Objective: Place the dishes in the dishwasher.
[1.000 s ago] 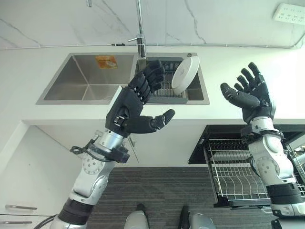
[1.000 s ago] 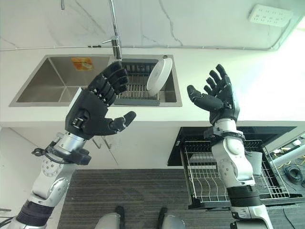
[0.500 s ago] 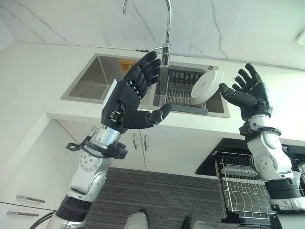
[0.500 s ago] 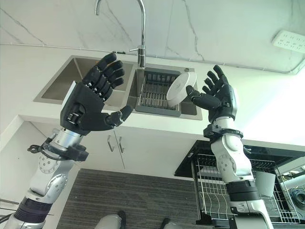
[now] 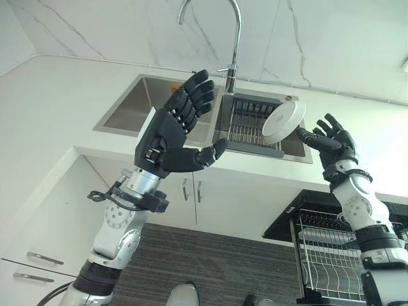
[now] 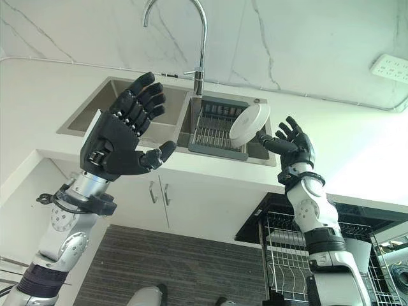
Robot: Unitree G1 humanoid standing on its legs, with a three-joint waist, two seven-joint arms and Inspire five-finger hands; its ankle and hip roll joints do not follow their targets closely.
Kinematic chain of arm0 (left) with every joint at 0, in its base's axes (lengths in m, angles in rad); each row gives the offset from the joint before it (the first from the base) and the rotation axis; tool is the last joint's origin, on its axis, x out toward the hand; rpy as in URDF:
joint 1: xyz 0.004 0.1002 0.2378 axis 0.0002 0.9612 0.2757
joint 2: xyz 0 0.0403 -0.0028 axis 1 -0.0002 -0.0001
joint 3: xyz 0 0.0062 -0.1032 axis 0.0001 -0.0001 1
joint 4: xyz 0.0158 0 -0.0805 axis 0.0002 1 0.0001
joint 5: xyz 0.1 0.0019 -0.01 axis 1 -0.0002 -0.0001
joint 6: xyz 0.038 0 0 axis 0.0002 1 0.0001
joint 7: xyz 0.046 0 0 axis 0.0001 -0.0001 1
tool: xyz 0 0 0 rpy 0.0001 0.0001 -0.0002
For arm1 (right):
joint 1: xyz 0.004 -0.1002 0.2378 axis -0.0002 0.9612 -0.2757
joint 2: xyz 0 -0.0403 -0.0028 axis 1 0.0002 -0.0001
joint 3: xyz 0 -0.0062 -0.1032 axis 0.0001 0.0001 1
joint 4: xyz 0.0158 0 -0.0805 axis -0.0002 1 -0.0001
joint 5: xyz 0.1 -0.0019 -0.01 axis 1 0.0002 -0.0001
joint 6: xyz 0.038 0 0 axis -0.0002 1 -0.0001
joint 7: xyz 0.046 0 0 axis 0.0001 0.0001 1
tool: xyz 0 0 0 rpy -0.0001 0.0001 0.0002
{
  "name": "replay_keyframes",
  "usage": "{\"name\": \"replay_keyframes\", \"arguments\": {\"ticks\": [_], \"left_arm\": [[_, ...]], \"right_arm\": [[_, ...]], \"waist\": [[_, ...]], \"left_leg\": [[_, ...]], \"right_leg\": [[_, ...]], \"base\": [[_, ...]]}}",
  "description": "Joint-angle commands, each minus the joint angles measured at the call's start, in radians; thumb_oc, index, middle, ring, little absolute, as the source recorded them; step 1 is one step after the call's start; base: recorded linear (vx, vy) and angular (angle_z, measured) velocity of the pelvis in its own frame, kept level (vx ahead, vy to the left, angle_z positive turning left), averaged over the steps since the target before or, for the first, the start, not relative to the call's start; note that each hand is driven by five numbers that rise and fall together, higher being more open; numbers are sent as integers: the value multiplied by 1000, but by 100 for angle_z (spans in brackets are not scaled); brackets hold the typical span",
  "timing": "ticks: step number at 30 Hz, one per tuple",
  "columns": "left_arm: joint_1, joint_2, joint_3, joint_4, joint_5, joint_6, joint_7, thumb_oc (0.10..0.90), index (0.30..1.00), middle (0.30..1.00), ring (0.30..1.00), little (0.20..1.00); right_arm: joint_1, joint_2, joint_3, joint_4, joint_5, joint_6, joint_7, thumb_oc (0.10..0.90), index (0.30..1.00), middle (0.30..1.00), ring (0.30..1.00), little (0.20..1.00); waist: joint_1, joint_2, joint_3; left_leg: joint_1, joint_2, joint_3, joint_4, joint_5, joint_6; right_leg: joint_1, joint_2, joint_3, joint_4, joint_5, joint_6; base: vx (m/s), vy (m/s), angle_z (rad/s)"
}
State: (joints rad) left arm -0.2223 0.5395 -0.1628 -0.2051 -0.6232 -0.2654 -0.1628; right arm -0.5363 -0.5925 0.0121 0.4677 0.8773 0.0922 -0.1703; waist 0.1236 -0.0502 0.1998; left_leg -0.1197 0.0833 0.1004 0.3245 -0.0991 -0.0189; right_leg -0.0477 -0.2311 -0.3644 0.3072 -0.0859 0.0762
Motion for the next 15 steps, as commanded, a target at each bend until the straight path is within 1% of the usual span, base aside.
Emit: {"name": "replay_keyframes", "arguments": {"ticks": [1,5,15], "left_arm": [[-72,22,-19,-56,-32,-75,15,800,900,900,900,900],[-77,28,-25,-53,-35,-73,23,800,900,900,900,900],[-82,45,-27,-46,-48,-66,34,800,900,900,900,900]], "right_arm": [[-159,-102,28,21,27,-60,45,800,900,900,900,900],[-198,-119,46,86,33,-39,64,800,900,900,900,900],[-261,-141,74,203,61,-24,90,800,900,900,900,900]], "waist": [[22,-11,-108],[32,-9,-112],[50,-2,-115]], "left_leg": [[73,45,-21,-24,-130,-60],[70,45,-26,-24,-126,-63],[66,44,-37,-24,-117,-69]], "right_leg": [[42,-44,-34,-7,-58,78],[47,-43,-40,-7,-63,75],[61,-42,-53,-7,-75,68]], "base": [[0,0,0],[0,0,0],[0,1,2]]}}
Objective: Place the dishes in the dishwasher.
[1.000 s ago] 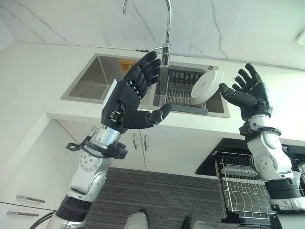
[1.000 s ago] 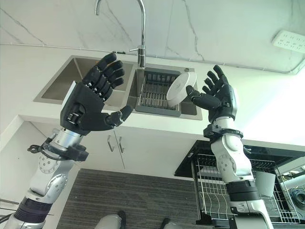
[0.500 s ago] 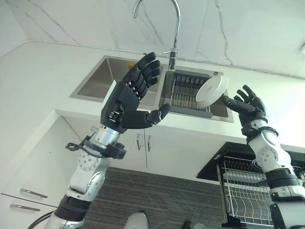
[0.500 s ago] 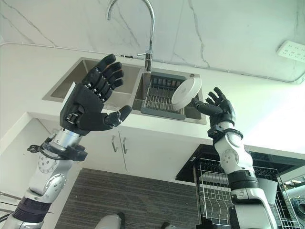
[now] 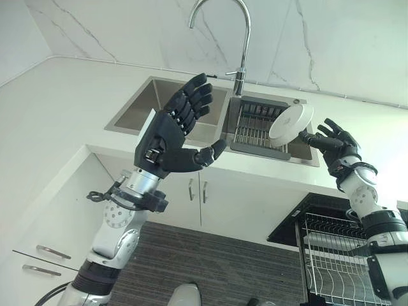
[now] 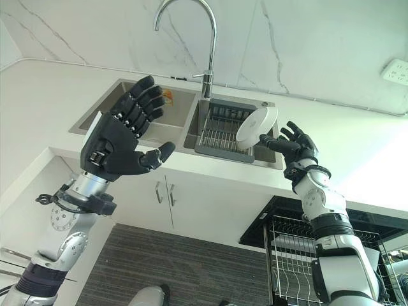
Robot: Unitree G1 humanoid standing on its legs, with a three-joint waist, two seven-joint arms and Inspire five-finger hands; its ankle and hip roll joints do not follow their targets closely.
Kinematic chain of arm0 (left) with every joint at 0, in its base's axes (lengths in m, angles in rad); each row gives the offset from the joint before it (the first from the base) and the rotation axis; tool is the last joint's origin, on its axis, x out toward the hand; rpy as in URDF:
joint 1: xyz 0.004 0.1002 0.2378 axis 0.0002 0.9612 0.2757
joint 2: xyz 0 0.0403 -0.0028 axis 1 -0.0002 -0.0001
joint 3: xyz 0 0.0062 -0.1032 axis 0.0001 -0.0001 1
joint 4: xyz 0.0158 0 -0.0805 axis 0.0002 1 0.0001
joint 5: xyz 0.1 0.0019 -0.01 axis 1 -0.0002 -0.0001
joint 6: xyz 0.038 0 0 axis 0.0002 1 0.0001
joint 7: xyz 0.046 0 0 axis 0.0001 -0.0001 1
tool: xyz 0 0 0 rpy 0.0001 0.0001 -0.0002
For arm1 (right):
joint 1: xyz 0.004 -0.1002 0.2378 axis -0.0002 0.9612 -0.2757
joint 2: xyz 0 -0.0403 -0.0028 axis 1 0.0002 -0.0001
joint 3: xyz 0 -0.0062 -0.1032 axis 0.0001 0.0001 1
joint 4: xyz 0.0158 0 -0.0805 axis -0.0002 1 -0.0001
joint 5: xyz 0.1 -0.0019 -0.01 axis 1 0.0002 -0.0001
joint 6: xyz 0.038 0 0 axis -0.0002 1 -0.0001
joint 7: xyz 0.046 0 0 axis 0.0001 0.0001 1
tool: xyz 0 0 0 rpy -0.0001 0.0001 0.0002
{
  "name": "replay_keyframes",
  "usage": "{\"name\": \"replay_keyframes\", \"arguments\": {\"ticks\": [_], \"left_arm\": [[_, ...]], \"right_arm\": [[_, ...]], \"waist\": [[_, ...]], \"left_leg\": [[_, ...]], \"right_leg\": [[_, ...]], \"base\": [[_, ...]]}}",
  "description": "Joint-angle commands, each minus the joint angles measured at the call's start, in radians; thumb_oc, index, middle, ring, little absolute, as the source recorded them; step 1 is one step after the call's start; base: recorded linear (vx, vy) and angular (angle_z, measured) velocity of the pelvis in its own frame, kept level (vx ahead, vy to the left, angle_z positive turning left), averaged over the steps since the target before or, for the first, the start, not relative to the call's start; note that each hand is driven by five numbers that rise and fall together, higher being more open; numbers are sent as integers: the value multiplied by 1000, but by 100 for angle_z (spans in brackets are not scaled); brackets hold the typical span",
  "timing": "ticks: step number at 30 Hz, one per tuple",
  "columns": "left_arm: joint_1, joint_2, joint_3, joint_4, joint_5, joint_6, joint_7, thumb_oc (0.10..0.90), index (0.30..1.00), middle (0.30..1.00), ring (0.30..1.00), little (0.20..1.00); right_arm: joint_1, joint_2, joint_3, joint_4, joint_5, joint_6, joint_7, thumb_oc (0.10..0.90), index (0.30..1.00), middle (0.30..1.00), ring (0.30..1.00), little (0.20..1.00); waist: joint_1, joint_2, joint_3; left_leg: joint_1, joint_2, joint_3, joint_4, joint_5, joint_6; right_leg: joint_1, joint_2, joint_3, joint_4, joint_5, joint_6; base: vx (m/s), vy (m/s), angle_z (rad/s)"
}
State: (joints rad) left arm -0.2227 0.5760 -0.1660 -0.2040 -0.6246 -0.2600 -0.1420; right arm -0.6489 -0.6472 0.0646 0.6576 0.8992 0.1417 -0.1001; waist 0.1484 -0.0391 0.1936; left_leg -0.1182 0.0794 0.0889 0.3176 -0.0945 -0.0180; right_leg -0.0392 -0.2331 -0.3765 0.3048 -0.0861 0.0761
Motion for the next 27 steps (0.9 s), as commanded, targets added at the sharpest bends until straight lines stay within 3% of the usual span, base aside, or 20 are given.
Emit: {"name": "replay_keyframes", "arguments": {"ticks": [1,27], "left_arm": [[-82,10,-24,-46,-48,-72,13,800,900,900,900,900],[-72,44,-32,-39,-59,-63,44,800,900,900,900,900]], "right_arm": [[-155,-86,22,21,38,-72,18,800,900,900,900,900],[-248,-99,66,173,93,-57,10,800,900,900,900,900]], "waist": [[27,-12,-109],[48,10,-116]], "left_leg": [[64,48,-26,-18,-121,-70],[69,54,-35,-18,-105,-78]], "right_leg": [[54,-40,-43,-5,-76,68],[84,-25,-49,-5,-105,49]], "base": [[-6,-1,9],[5,-2,2]]}}
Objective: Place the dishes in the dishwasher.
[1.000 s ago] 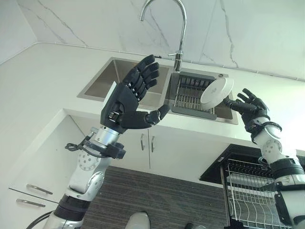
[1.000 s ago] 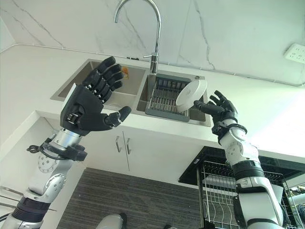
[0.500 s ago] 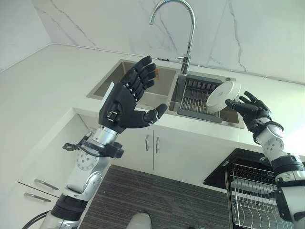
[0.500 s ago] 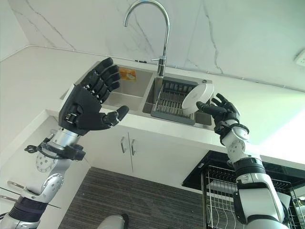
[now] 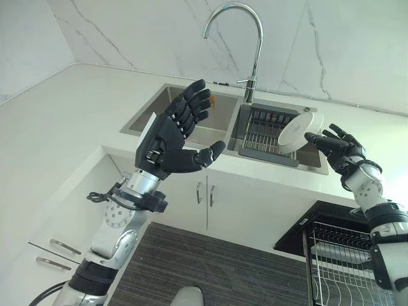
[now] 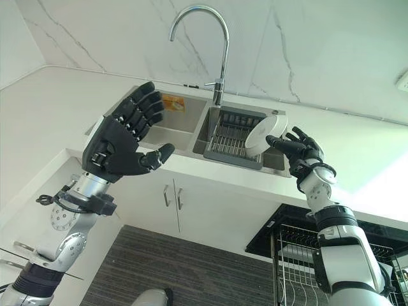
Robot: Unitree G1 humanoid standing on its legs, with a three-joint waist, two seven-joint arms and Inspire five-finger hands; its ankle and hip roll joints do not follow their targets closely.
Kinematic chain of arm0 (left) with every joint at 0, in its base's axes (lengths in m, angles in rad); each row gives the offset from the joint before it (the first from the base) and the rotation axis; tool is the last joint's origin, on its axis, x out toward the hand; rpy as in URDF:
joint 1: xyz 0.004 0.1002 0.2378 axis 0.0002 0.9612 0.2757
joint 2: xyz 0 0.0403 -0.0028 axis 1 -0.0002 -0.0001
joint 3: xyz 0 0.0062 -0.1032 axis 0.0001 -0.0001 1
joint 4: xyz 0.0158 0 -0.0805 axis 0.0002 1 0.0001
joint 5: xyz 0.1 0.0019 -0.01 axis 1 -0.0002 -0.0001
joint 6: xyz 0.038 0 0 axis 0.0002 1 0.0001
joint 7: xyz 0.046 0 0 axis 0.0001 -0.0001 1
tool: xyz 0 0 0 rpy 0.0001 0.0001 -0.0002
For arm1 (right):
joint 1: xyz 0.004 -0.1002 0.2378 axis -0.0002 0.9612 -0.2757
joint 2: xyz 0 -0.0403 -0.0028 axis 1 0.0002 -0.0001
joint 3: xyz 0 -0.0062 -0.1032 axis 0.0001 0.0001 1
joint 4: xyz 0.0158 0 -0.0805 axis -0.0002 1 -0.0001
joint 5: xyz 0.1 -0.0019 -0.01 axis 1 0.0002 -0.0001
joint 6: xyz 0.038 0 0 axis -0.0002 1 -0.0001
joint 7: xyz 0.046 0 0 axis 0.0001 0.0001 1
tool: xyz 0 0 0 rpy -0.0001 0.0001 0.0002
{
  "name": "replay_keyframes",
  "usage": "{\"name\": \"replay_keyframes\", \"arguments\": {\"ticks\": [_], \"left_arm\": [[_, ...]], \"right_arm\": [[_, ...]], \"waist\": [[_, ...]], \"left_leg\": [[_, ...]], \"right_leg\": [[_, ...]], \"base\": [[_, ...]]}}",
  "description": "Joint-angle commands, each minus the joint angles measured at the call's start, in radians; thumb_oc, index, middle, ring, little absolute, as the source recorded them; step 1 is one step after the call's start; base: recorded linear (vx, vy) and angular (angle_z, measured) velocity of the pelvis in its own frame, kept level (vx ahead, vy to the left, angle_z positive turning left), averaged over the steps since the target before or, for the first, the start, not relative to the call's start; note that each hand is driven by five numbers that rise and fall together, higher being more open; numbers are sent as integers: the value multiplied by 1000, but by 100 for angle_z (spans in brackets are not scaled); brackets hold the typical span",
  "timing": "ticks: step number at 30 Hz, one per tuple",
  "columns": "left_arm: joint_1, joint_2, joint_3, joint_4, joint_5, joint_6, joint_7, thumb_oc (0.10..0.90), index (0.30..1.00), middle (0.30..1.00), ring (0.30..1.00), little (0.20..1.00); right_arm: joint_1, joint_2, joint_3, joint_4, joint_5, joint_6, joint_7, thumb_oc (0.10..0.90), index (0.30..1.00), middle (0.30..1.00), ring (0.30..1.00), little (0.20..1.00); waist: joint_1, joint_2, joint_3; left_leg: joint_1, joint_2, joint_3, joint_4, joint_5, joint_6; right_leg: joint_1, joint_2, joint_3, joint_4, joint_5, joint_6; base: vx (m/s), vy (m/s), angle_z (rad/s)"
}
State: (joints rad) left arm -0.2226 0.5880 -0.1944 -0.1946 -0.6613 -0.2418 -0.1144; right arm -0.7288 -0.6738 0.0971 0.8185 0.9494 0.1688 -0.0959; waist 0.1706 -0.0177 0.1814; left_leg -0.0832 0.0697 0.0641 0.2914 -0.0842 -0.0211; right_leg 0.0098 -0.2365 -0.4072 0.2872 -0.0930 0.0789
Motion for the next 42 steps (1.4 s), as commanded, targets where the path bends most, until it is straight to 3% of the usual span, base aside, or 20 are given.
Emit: {"name": "replay_keyframes", "arguments": {"ticks": [1,42], "left_arm": [[-69,34,-2,-46,-24,-82,15,800,900,900,900,900],[-42,48,1,-48,-16,-59,26,800,900,900,900,900]], "right_arm": [[-166,-70,34,15,42,-84,9,800,900,900,900,900],[-197,-60,65,52,50,-71,1,800,900,900,900,900]], "waist": [[26,-11,-105],[43,-8,-100]], "left_leg": [[39,65,-8,9,-122,-77],[48,62,-21,9,-117,-73]], "right_leg": [[40,-19,-17,13,-104,47],[68,-15,-20,13,-123,38]], "base": [[0,0,0],[19,-4,1]]}}
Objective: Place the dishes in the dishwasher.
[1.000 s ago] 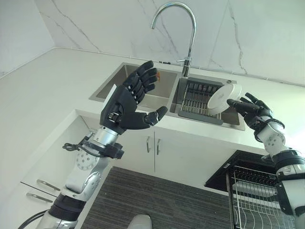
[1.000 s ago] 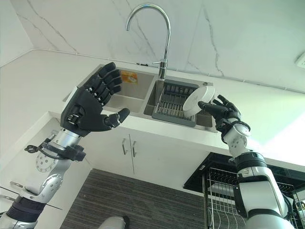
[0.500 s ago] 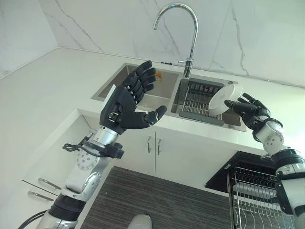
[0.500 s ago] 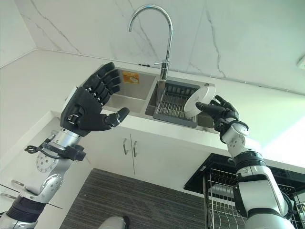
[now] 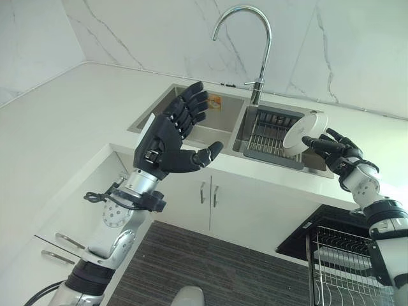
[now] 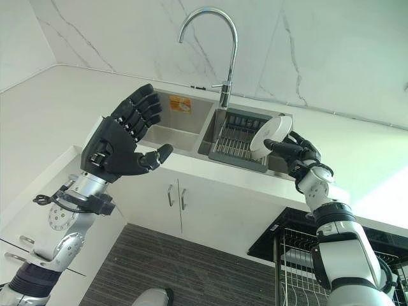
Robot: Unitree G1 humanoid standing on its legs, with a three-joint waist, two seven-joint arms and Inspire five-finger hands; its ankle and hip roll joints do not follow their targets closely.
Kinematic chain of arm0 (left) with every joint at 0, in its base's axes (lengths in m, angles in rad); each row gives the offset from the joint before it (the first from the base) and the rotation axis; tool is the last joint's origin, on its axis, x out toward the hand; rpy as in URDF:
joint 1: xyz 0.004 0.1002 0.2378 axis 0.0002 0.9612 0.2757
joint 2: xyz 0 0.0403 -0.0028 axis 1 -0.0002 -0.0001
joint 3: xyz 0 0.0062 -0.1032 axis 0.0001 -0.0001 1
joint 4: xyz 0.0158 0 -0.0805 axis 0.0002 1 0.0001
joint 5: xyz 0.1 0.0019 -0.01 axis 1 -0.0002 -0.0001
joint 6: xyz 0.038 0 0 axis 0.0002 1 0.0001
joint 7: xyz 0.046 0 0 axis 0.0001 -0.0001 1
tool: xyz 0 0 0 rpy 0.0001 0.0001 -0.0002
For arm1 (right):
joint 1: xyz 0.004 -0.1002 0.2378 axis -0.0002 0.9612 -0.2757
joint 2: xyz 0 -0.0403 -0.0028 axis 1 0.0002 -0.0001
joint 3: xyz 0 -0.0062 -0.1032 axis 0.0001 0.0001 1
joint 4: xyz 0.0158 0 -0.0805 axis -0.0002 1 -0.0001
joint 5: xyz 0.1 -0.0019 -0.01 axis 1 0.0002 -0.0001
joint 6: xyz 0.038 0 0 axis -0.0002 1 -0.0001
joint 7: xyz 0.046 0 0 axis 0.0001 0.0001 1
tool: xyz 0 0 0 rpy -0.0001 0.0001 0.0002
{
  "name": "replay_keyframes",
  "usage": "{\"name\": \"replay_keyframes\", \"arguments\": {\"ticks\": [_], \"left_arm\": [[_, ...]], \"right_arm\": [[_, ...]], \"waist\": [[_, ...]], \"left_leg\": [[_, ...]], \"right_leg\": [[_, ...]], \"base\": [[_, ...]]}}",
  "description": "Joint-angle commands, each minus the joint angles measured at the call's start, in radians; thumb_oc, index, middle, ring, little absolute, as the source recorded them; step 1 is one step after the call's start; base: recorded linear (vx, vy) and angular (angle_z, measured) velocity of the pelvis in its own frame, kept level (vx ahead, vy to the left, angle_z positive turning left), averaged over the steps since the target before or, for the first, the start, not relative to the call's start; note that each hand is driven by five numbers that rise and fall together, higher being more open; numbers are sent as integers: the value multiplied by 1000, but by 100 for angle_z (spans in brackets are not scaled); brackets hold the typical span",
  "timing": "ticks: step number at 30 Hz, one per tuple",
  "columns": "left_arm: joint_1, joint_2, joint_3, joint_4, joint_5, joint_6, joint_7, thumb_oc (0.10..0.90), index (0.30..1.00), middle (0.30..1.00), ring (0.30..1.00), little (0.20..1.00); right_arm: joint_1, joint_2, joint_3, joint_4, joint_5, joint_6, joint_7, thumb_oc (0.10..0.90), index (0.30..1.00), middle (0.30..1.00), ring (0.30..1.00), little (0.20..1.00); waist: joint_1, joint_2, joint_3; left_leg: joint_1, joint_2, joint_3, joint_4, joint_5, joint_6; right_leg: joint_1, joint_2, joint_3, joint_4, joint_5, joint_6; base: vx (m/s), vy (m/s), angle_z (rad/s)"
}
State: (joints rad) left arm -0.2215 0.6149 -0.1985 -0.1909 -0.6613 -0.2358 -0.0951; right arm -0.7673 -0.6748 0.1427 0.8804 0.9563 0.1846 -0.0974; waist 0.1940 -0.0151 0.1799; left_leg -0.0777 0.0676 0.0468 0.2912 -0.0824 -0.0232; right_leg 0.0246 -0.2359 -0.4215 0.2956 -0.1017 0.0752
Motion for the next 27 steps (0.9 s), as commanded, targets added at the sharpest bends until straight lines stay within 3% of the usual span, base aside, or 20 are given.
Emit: {"name": "replay_keyframes", "arguments": {"ticks": [1,27], "left_arm": [[-43,21,5,-52,-16,-64,8,800,900,900,900,900],[-15,25,21,-63,-4,-46,24,800,900,900,900,900]], "right_arm": [[-158,-60,19,-10,43,-86,3,800,900,900,900,900],[-167,-50,34,-33,36,-98,-33,800,900,900,900,900]], "waist": [[19,-10,-98],[19,-13,-96]], "left_leg": [[44,64,-4,9,-119,-71],[37,58,-11,9,-111,-64]], "right_leg": [[55,-16,-5,4,-115,42],[57,-15,5,4,-112,39]], "base": [[44,-1,0],[13,-1,0]]}}
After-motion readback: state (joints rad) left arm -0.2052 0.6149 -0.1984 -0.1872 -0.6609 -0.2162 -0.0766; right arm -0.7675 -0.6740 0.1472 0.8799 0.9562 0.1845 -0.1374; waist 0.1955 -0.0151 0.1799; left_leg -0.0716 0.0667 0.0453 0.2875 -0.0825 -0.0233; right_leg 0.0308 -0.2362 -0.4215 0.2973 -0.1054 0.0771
